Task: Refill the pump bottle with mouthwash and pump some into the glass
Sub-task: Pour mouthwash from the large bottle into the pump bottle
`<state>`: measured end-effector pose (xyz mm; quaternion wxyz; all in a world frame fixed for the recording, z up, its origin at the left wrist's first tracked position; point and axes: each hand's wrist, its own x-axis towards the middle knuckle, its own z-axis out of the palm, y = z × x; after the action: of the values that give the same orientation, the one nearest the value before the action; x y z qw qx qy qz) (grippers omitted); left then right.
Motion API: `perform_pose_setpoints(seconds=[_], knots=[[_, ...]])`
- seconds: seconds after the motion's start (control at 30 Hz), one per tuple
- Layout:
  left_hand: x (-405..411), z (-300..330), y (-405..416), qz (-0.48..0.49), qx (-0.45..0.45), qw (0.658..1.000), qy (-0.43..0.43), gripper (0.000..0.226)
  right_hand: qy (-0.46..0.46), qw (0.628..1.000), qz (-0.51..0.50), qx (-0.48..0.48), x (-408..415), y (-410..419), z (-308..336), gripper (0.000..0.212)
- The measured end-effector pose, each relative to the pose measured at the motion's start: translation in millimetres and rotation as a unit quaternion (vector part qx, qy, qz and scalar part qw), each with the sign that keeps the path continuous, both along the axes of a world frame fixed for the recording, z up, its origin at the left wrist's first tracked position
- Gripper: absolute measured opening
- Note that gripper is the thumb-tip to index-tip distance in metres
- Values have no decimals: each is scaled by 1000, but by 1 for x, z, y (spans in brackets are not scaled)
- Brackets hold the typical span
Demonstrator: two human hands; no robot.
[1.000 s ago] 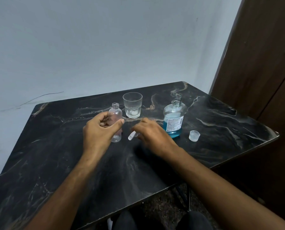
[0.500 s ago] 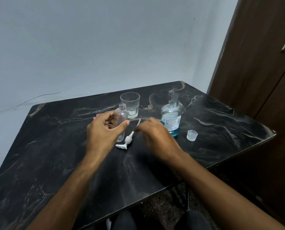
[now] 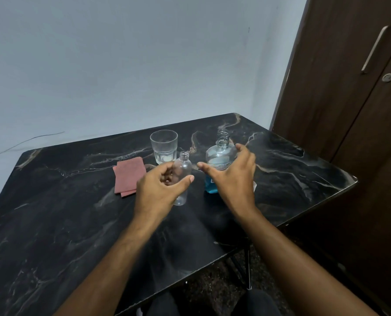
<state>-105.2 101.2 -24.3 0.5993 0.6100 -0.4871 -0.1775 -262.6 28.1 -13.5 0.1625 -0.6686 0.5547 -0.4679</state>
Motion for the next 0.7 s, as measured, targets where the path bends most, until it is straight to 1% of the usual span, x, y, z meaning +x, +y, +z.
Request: perform_pose_setpoints(seconds=[0.07,0.13,0.27,0.4,0.47,0.57,0.7], knots=[[-6,-2,-2,-7,2,1000,-5,36,21,999,-30,-3,7,-1,-2,115],[-9,-3,-3,-12,4,1000,-7,42,7,999,-35,-3,11,-6,-1,111],[-11,-5,-7,-16,6,1000,5,46,-27,1000,3,-8,10,-15,0,96],[-9,-4,-11,-15,-3,1000,0,45,-6,998,52,-24,0,-21,4,100],[-7,-3,-13,-12,-11,1000,-1,44,12,996,73,-38,-8,-25,9,104],[-7,-3,-13,-10,-23,1000,-3,42,66,990,104,-63,-20,-31,20,109],[-11,-3,-9,-9,-47,999,-23,42,138,979,124,-80,-33,-40,34,107]])
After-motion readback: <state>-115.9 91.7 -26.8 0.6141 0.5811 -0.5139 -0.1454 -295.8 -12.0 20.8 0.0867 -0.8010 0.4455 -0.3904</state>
